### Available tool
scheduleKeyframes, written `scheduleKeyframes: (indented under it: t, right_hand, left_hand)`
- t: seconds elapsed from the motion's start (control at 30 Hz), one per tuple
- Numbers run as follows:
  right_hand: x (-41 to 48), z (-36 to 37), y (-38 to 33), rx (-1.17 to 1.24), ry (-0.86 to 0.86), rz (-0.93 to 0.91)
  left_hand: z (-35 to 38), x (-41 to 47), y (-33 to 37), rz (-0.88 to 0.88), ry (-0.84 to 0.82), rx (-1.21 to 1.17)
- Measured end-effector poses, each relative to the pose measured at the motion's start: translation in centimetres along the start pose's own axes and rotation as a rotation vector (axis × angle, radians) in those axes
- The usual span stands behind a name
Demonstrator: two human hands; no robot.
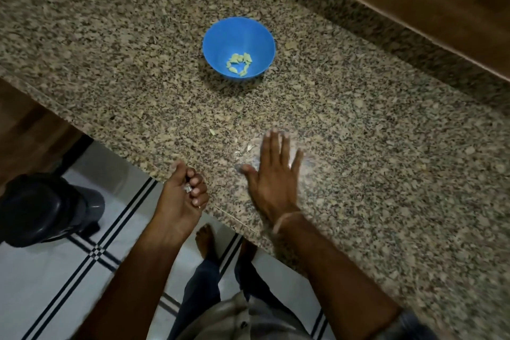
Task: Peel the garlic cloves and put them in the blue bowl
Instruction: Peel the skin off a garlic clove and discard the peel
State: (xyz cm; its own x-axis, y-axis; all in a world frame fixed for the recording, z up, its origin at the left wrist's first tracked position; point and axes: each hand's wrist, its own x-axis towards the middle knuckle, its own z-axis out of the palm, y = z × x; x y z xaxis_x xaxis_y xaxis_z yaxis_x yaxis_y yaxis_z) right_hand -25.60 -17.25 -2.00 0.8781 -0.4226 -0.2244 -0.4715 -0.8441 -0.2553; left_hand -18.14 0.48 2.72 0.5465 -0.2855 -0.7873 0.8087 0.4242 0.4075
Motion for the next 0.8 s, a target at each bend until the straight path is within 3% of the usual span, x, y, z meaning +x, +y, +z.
scheduleKeyframes:
  t: [0.13,0.2,0.3,0.37,0.43,0.57,0.63,0.73,0.8]
  right_hand:
    - [0.4,-0.2,-0.5,0.050,0.030,-0.131]
    - [-2.1,-1.1,1.4,0.099,0.081,0.063]
    - [-6.4,-1.1,6.6,0.097,0.183,0.493]
    - [-7.6,-0.8,8.4,0.127,0.185,0.634]
    - [-7.3,0.1,7.3,0.101,0.154,0.577]
    - [-3.3,1.4,1.1,0.075,0.138,0.241]
    - [-2.6,1.2,0.2,0.072,0.139,0.168]
    - [-5.6,0.9,2.6,0.149,0.137,0.298]
    - [-7.8,1.3,3.7,0.069,0.128,0.369]
  left_hand:
    - [1.1,0.8,-0.3,-0.044,-0.029,0.067]
    - [1.4,1.2,-0.6,-0.087,-0.040,0.095]
    - [2.3,1.8,-1.6,-0.134,-0.056,0.151]
    - [3.1,2.1,-2.3,-0.174,-0.076,0.180]
    - [3.8,2.4,-2.8,-0.209,-0.093,0.209]
    - [4.0,3.3,-2.4,-0.234,-0.119,0.288]
    - [3.8,3.5,-1.4,-0.217,-0.126,0.307]
    - [3.3,3.4,0.1,-0.192,-0.117,0.293]
    - [2.4,3.7,1.2,-0.171,-0.098,0.270]
